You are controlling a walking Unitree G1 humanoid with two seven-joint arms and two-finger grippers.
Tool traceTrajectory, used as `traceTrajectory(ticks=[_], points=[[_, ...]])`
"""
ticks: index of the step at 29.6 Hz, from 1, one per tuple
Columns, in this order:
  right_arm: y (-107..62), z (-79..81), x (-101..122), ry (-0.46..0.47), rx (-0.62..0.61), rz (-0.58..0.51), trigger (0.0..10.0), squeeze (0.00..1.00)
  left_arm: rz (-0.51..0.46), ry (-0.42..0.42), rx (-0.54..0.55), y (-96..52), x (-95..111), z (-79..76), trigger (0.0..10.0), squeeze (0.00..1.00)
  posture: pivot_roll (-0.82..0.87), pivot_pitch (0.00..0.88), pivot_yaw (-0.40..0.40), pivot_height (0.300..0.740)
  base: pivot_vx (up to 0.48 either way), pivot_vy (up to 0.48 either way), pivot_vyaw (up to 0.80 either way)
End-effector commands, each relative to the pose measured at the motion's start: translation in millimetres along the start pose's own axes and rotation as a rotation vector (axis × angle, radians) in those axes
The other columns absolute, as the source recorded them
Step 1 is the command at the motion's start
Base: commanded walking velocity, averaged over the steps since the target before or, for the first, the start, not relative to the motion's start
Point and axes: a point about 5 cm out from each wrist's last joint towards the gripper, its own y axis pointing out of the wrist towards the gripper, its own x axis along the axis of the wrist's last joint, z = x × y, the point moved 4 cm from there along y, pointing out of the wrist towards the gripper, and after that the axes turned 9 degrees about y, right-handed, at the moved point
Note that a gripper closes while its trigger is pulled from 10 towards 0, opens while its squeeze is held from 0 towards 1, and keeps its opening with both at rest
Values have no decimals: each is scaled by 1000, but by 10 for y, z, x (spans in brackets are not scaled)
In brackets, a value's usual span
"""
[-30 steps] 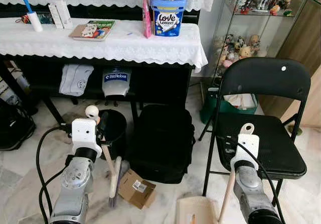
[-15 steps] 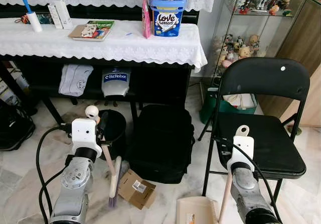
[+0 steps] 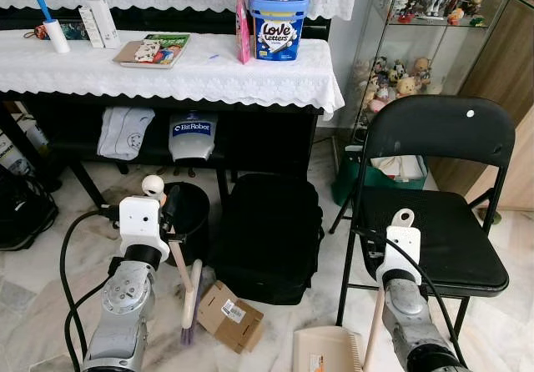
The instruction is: Sweep floor
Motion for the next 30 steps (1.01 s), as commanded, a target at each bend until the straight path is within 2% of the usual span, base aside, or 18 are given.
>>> traceTrajectory(ticks=[1,11,12,13,14,15,24,25,26,30], points=[[12,38,-2,15,8,13,10000,0,-45,12,5,40,111,30,10000,0,80,0,2,740,0,0,0],[12,166,-26,64,79,50,10000,12,-36,15,-17,40,103,2,10000,0,81,0,0,740,0,0,0],[8,179,-35,62,88,54,10000,255,-35,16,-19,41,104,-1,10000,0,81,0,0,740,0,0,0],[5,191,-51,59,97,65,10000,890,-35,16,-21,42,103,-3,10000,0,83,0,0,740,0,0,0],[5,191,-51,59,97,65,10000,890,-35,16,-21,42,103,-3,10000,0,83,0,0,740,0,0,0],[0,194,-65,60,100,71,10000,1000,-35,16,-24,42,101,-7,10000,0,82,0,0,740,0,0,0],[-43,284,-124,55,167,114,10000,1000,-34,17,-50,50,108,-54,10000,0,80,0,-1,740,0,0,0],[-49,303,-112,51,179,106,10000,231,-34,17,-51,48,106,-56,10000,0,78,0,-2,740,0,0,0],[-56,316,-95,47,187,96,10000,0,-32,17,-52,44,99,-60,10000,0,78,0,-2,740,0,0,0],[-61,308,-84,51,183,91,10000,0,-29,16,-55,39,93,-66,10000,0,77,0,-3,740,0,0,0]])
